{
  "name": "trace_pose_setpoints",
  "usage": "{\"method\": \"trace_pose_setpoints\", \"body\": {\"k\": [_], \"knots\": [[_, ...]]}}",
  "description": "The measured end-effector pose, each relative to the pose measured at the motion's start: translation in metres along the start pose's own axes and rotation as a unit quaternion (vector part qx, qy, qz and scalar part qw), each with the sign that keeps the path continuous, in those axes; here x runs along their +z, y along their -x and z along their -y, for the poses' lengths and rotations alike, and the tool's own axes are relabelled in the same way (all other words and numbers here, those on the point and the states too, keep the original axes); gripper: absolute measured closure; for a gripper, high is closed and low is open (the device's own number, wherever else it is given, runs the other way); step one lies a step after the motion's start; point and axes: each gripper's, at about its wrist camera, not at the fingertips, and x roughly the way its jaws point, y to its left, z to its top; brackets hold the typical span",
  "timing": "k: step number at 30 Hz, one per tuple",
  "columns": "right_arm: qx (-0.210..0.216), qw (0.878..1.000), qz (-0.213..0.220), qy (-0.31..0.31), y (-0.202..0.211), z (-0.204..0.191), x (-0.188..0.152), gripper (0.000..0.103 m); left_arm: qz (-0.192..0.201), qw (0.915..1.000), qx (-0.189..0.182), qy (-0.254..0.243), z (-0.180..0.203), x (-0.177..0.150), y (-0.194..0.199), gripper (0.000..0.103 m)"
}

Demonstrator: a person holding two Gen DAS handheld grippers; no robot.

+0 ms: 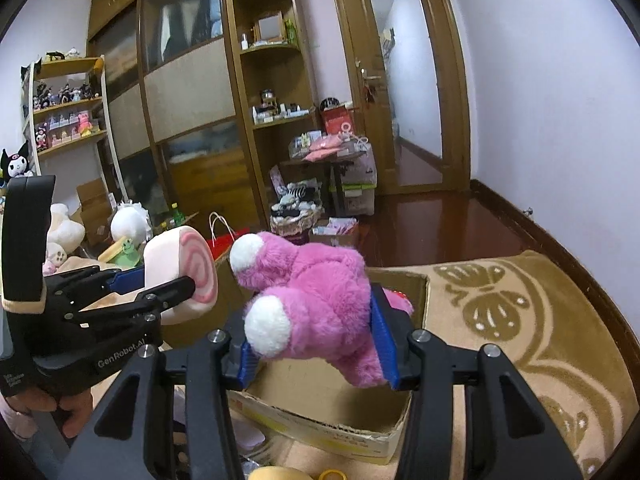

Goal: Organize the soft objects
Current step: 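Carry both plushes over the cardboard box and open both tools to drop them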

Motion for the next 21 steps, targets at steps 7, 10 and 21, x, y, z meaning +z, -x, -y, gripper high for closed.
{"method": "trace_pose_setpoints", "body": {"k": [7, 10, 21], "knots": [[0.009, 1.000, -0.022, 0.000, -0.011, 0.000, -0.008, 0.051, -0.016, 0.9998, 0.015, -0.003, 0.002, -0.010, -0.004, 0.058], [-0.004, 1.000, -0.013, 0.016, -0.006, -0.003, -0.012, 0.051, -0.023, 0.9995, 0.020, -0.008, 0.000, -0.012, -0.007, 0.052], [0.000, 1.000, -0.006, 0.000, 0.010, 0.002, -0.012, 0.016, -0.010, 0.9987, 0.049, -0.012, -0.010, -0.015, 0.018, 0.020]]}}
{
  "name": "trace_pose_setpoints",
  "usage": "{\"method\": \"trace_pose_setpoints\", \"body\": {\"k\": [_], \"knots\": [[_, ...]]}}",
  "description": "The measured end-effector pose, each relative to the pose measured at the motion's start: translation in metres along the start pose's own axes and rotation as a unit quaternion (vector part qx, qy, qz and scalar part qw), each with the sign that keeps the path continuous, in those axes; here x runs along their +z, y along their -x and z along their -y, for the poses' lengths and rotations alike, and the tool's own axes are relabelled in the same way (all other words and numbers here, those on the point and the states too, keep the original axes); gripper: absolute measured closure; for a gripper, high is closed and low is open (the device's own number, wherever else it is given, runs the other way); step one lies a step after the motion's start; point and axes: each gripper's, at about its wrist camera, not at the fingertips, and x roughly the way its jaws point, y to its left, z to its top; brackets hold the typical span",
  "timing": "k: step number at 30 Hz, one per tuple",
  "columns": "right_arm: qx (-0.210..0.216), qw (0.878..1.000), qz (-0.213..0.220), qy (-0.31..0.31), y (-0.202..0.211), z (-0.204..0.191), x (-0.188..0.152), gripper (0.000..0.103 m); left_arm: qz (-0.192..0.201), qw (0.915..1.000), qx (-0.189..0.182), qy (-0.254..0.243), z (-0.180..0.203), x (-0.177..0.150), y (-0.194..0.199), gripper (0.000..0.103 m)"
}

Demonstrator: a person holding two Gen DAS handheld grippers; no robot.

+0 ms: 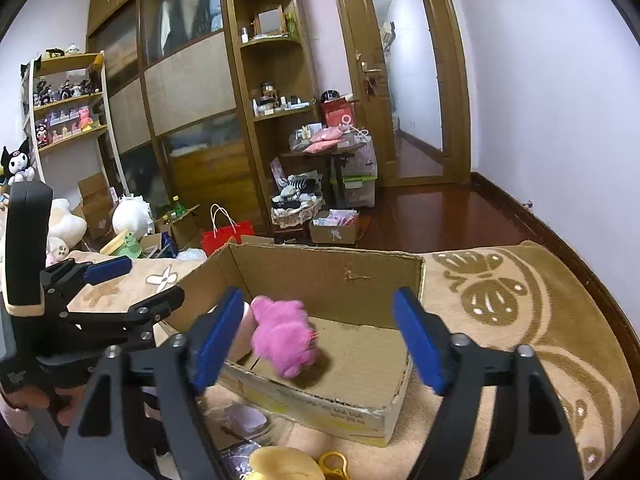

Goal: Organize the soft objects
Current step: 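Carry both plushes over the cardboard box and open both tools to drop them, then reach the left tool to the blindfolded doll while the right tool reaches the green tissue pack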

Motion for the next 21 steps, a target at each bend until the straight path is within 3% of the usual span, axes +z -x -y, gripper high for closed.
{"method": "trace_pose_setpoints", "body": {"k": [4, 9, 21], "knots": [[-0.003, 1.000, 0.011, 0.001, 0.016, -0.003, 0.002, 0.000, 0.007, 0.9999, 0.012, 0.010, -0.009, 0.000, 0.017, 0.013], [-0.005, 1.000, 0.018, 0.000, 0.037, -0.002, 0.002, 0.000, 0.014, 0.9994, 0.021, 0.024, -0.020, -0.004, 0.043, 0.007], [-0.020, 0.999, 0.035, -0.027, 0.095, -0.004, 0.000, 0.000, 0.002, 0.9982, 0.023, 0.055, -0.040, -0.017, 0.092, 0.005]]}}
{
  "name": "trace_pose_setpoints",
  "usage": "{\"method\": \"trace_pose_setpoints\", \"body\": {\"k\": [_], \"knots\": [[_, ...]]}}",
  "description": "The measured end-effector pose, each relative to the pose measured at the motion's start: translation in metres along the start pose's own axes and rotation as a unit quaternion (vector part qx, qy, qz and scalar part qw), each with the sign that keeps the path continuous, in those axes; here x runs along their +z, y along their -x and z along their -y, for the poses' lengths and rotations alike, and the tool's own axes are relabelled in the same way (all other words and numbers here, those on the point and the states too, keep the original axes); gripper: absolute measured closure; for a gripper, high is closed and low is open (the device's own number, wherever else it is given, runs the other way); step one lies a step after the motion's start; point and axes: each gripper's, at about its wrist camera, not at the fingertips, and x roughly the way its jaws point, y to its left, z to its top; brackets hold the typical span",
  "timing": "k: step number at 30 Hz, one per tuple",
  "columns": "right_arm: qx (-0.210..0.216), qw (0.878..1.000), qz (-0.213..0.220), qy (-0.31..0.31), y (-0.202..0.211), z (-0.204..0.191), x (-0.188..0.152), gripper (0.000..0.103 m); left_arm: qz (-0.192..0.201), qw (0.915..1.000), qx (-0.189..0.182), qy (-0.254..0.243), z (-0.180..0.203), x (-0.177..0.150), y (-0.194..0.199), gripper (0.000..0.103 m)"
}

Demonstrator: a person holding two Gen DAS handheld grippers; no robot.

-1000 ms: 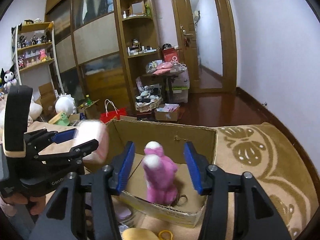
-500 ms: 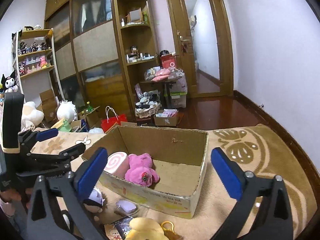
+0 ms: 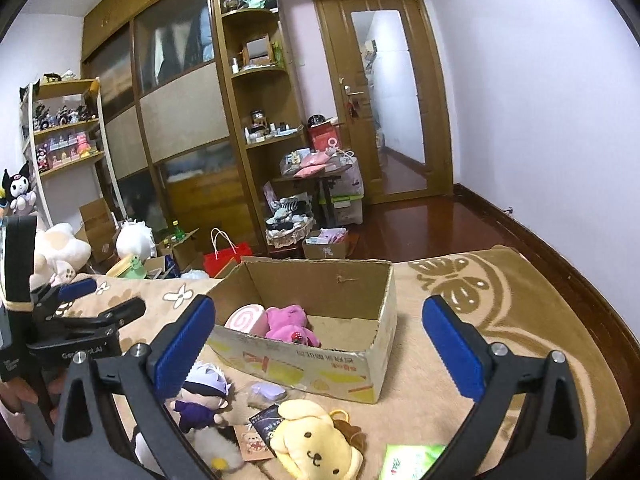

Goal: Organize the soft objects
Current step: 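Reach the left tool to the blindfolded doll while the right tool reaches the green tissue pack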

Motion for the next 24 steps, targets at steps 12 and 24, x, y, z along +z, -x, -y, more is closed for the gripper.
{"method": "trace_pose_setpoints", "body": {"k": [12, 24], "knots": [[-0.038, 0.997, -0.045, -0.046, 0.016, 0.019, -0.019, 0.000, -0.024, 0.9993, 0.026, 0.014, -0.009, -0.020, 0.009, 0.005], [-0.065, 0.988, -0.118, -0.071, -0.017, 0.037, -0.043, 0.000, -0.080, 0.9966, 0.014, 0.010, -0.004, -0.030, -0.030, 0.005]]}}
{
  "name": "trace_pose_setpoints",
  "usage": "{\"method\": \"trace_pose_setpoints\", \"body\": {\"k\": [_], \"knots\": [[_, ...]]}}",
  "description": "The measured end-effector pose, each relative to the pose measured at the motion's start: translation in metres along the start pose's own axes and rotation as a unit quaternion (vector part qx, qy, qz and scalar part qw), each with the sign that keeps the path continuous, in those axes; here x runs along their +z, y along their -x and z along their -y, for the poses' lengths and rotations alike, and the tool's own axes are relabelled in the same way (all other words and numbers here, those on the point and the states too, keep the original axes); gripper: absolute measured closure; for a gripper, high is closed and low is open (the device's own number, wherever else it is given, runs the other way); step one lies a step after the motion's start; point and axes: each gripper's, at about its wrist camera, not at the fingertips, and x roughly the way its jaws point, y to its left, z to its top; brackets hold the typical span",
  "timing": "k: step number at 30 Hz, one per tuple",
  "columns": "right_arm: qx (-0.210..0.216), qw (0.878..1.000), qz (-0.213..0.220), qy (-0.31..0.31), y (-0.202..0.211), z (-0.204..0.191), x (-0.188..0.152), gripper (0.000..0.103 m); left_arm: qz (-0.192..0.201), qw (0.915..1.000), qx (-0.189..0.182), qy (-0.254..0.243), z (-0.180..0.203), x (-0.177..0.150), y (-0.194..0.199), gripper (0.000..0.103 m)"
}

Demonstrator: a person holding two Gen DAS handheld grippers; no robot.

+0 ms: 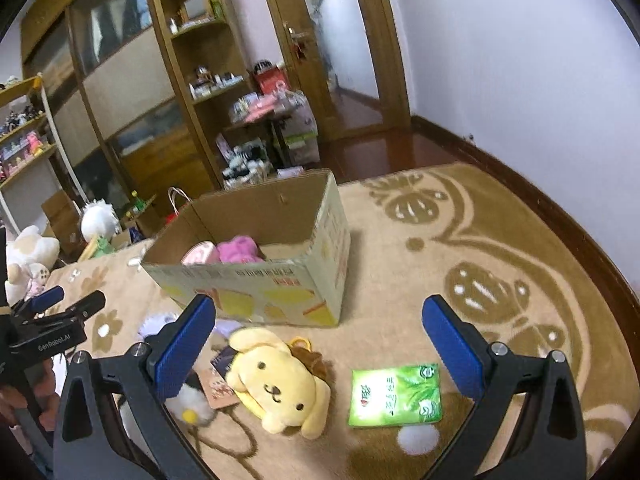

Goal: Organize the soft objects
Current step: 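Reach the left tool to the blindfolded doll while the right tool reaches the green tissue pack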

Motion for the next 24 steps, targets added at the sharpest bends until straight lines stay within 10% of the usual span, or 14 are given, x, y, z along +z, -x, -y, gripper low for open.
{"method": "trace_pose_setpoints", "body": {"k": [24], "knots": [[-0.033, 0.992, -0.119, -0.041, -0.063, 0.018, -0.033, 0.000, -0.138, 0.9889, -0.044, 0.032, 0.010, -0.017, -0.086, 0.006]]}}
